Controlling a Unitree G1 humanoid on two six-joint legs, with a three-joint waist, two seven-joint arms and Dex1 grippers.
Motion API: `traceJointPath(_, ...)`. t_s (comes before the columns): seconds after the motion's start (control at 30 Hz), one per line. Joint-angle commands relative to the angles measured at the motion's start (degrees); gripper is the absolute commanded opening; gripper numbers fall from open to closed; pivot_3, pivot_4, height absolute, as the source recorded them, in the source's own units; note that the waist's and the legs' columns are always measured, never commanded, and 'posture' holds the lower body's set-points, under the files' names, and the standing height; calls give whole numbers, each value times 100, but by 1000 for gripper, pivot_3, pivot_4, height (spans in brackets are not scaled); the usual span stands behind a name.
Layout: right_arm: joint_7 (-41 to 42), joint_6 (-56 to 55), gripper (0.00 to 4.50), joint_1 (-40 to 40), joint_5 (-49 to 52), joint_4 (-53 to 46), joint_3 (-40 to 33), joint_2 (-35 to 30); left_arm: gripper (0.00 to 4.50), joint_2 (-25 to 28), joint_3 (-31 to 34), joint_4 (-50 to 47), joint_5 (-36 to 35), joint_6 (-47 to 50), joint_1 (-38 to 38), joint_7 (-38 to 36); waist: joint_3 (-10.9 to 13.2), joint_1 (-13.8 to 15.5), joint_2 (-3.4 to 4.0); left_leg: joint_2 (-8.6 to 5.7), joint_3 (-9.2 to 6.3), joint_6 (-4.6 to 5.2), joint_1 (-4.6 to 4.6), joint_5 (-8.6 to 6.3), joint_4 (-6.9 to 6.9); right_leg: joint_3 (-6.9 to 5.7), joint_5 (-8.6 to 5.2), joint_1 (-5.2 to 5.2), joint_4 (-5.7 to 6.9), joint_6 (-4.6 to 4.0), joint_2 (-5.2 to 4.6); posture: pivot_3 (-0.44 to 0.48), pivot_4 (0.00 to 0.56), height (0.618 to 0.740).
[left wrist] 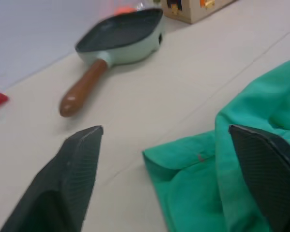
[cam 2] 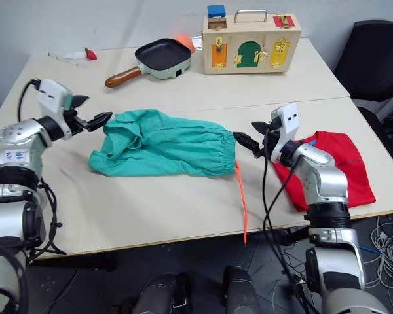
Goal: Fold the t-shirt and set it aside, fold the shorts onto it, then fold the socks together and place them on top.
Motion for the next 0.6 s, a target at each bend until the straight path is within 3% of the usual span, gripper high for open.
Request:
traceJointPath(0.03, 986, -576, 4474, 328, -202, -837, 615, -312, 4500, 217, 13, -986, -353, -666, 399, -1281, -1, 2, -1, -1, 1, 0, 1, 0, 2, 0, 0, 1, 1, 0, 0, 0, 150, 740)
traceJointPath(0.1, 919, -779, 4474, 467, -553, -957, 949, -288, 4500, 296, -186, -1733, -552, -641, 995, -2212, -1, -9, -1, -1, 3, 1, 6, -3, 11, 2, 0, 6, 7, 0, -1, 0, 150, 740)
traceJointPath(0.17, 651, -875, 4474, 467, -789, -890, 1074, -152, 4500, 296, -317, -2147, -527, -547, 1370, -2450, -1, -16, -1, 1, 8, 1, 10, -3, 20, 9, 0, 6, 15, -1, -2, 0, 150, 740)
traceJointPath(0.43, 174, -1793, 4474, 81, -2081, -37, 1756, 60, 4500, 181, -839, -1836, 774, -809, 1703, -1114, -2, 32, -4, 0, 2, 6, 8, -1, 37, 8, -1, 4, 40, -4, -13, 0, 150, 740)
traceJointPath(0.6, -76, -2354, 4474, -193, -2526, 466, 1958, 262, 4500, 233, -998, -1411, 1105, -640, 1638, -831, -3, 15, -5, 2, 3, 7, 7, -3, 34, 7, -2, 0, 40, -4, -9, 0, 150, 740)
